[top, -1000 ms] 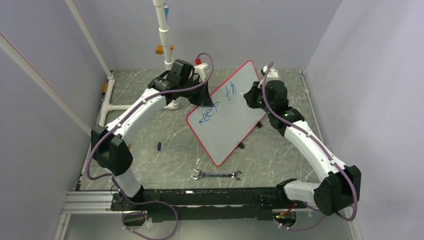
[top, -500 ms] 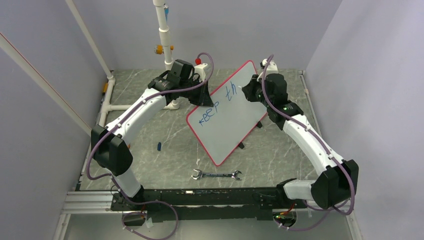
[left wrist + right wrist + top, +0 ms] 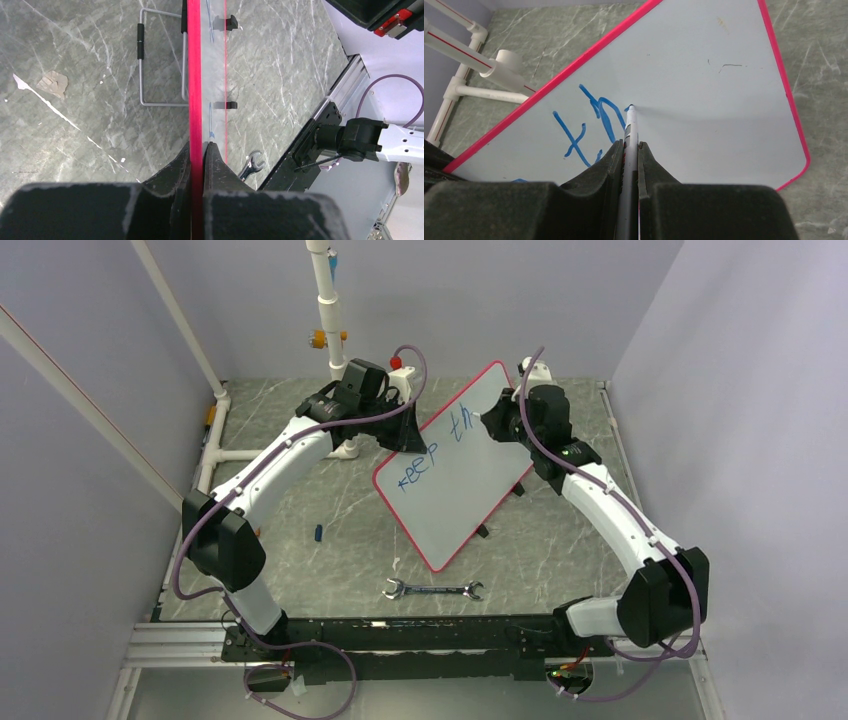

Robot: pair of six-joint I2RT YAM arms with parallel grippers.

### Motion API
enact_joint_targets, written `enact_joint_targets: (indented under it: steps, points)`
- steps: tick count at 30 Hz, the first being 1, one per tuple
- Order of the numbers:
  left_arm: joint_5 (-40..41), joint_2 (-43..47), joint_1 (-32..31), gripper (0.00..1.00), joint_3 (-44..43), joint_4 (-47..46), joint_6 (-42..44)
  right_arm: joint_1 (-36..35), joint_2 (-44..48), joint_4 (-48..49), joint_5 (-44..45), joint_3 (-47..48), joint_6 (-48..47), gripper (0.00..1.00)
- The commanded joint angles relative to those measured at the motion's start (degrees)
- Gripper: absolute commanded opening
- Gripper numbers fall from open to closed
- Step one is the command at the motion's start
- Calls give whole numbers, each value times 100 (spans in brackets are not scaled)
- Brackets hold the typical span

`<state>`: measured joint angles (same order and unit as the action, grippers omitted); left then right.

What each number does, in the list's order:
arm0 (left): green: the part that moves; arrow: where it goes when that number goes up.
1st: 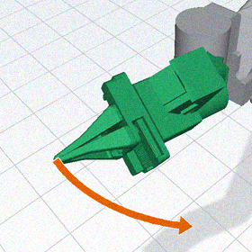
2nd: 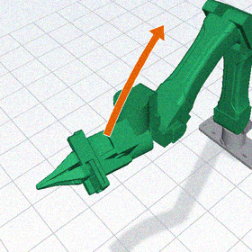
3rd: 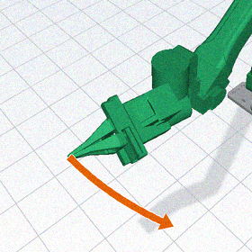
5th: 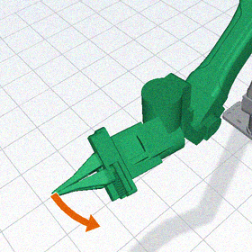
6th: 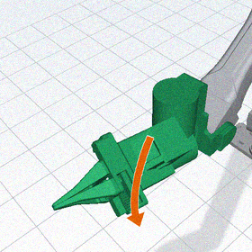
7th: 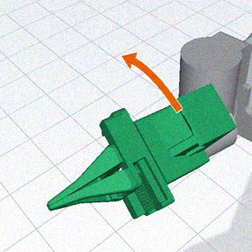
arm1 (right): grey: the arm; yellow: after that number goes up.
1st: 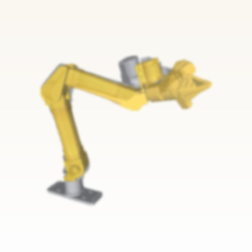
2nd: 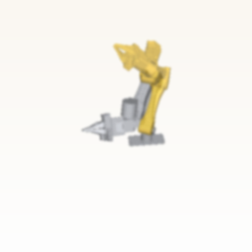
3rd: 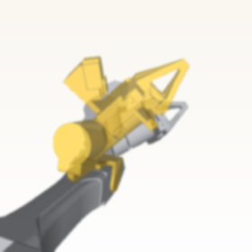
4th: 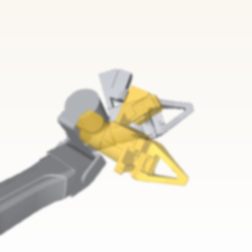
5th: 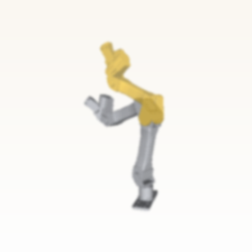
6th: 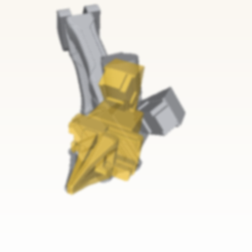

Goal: Write a sentence on the whiteboard

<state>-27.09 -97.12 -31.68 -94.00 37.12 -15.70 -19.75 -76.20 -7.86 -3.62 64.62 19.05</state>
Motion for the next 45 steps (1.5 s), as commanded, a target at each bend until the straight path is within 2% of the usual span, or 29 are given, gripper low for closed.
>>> enact_joint_targets:
  steps: [1,25,45]
  points:
    - [503,9,-84,0,-123,11,815,48,-127,360,-159,182,81,0]
    - [503,-26,-138,0,-137,23,828,144,-355,280,-323,591,53,0]
    - [575,-1,-141,0,-122,7,819,45,-103,347,-671,-259,222,0]
